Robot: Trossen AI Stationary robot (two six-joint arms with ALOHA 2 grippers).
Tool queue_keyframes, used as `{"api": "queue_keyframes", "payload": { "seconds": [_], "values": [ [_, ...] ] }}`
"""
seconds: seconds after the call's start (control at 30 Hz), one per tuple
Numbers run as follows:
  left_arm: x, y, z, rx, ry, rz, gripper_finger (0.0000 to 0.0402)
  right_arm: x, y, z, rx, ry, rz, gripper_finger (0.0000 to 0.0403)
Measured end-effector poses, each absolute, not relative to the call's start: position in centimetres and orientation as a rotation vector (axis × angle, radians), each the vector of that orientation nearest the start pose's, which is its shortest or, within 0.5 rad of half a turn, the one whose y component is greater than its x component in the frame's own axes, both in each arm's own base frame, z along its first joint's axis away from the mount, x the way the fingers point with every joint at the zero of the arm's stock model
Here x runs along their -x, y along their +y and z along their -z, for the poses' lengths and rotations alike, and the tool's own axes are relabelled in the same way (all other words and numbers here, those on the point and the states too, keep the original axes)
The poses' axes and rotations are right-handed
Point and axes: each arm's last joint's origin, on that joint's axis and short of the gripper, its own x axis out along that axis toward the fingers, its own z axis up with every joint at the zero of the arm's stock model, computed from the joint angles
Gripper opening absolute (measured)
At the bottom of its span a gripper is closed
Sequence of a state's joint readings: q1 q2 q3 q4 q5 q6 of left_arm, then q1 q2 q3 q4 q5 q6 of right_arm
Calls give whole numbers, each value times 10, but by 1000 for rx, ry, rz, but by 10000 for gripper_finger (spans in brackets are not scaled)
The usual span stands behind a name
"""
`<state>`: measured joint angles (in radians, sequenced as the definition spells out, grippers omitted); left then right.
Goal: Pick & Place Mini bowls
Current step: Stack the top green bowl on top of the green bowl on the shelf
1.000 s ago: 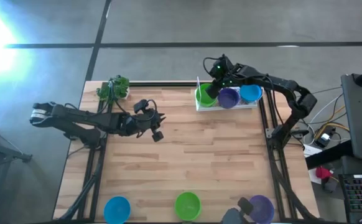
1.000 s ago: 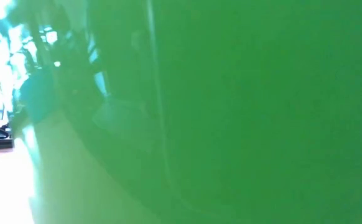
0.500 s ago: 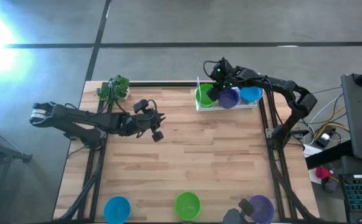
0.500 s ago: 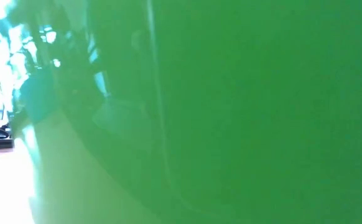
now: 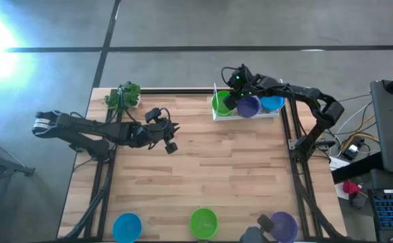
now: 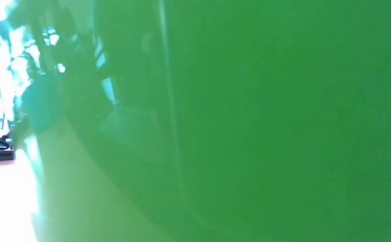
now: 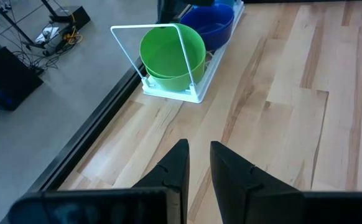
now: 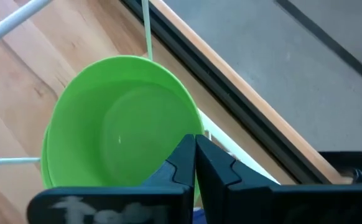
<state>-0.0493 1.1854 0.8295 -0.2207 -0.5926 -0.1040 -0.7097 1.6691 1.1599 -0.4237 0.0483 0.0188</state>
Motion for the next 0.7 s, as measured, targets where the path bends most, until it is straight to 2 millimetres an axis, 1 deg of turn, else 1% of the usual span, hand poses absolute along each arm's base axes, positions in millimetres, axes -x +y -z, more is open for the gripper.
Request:
{"api": "queue_keyframes", "payload": {
  "seconds": [0.23, 0.57, 0.7],
  "values": [
    [-249, 4, -269, -85, 525, -556, 59, -263, -228, -221, -294, 881, 704, 8],
    [-249, 4, -269, -85, 525, -556, 59, -267, -232, -230, -255, 833, 701, 8],
    [-249, 4, -269, -85, 525, -556, 59, -267, -231, -227, -253, 830, 702, 8]
  ]
}}
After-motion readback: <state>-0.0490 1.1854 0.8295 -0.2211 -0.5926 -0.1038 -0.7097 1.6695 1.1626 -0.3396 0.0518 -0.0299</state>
